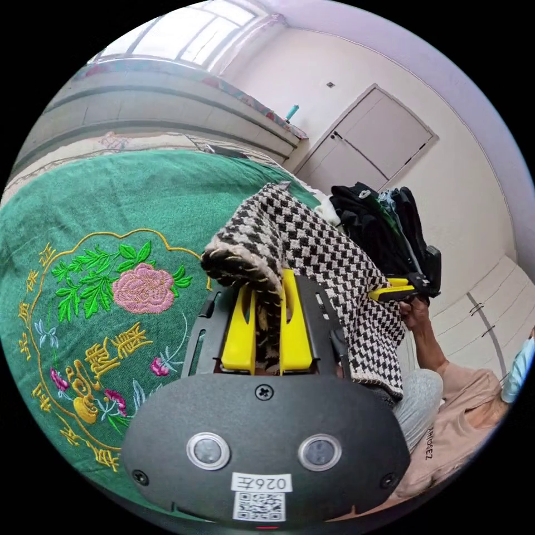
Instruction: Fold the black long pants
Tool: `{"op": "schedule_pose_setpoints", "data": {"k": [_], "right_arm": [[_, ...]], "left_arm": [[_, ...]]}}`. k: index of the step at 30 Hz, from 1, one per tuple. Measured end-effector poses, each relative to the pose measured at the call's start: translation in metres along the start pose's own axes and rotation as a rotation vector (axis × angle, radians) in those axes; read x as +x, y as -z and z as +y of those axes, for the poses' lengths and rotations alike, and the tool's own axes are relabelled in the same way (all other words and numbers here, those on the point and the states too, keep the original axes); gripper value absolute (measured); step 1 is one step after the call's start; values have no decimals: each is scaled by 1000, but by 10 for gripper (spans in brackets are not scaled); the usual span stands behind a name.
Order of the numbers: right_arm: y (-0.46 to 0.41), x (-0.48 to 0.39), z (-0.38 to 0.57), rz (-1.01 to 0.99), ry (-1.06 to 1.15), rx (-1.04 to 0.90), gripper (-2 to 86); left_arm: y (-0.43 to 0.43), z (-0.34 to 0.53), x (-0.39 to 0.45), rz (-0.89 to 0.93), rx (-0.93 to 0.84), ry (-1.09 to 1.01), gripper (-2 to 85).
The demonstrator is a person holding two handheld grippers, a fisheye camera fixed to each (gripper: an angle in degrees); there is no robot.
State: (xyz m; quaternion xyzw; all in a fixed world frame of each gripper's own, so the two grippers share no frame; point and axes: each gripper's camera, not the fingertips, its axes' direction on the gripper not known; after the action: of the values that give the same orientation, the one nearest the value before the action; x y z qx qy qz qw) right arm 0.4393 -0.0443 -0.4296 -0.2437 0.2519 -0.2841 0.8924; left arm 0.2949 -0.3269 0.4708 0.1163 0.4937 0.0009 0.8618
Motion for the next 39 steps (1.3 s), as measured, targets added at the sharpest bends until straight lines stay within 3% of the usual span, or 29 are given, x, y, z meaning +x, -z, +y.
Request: {"op": "schedule_pose_setpoints", "data": {"k": [5, 7, 12, 17, 21, 24, 26, 27, 29, 32, 34, 36, 39], "right_arm": [[40, -171, 21, 682, 350, 83, 40], [62, -210, 39, 817, 393, 156, 40], [184, -252, 97, 881, 322, 373, 40], [320, -230, 102, 1138, 189, 308, 42], [388, -150, 79, 1058, -5, 231, 51], [384, -46, 61, 977, -202, 131, 64], [361, 19, 61, 872, -376, 71, 56], [359, 22, 65, 847, -382, 118, 50], [370, 3, 96, 735, -365, 434, 28], [376, -37, 138, 634, -315, 751, 8], [354, -46, 142, 627, -275, 732, -2], [313, -32, 126, 603, -287, 523, -6], [286, -55, 130, 733, -239, 602, -9]], "left_arm": [[78, 18, 119, -145, 201, -243, 63], [110, 23, 161, -126, 302, -294, 63], [161, -4, 274, 23, 452, -446, 64], [122, -108, 403, 130, 407, -587, 66], [36, -184, 443, 148, 268, -556, 78], [-49, -211, 424, 126, 13, -354, 76], [-62, -195, 393, 285, 49, -200, 48], [-57, -189, 385, 341, 87, -174, 40], [-25, -169, 369, 453, 239, -150, 2], [6, -151, 379, 336, 312, -221, -8], [9, -144, 387, 348, 217, -294, -9], [14, -132, 396, 306, 80, -365, -10], [55, -94, 403, 62, 14, -470, -10]]}}
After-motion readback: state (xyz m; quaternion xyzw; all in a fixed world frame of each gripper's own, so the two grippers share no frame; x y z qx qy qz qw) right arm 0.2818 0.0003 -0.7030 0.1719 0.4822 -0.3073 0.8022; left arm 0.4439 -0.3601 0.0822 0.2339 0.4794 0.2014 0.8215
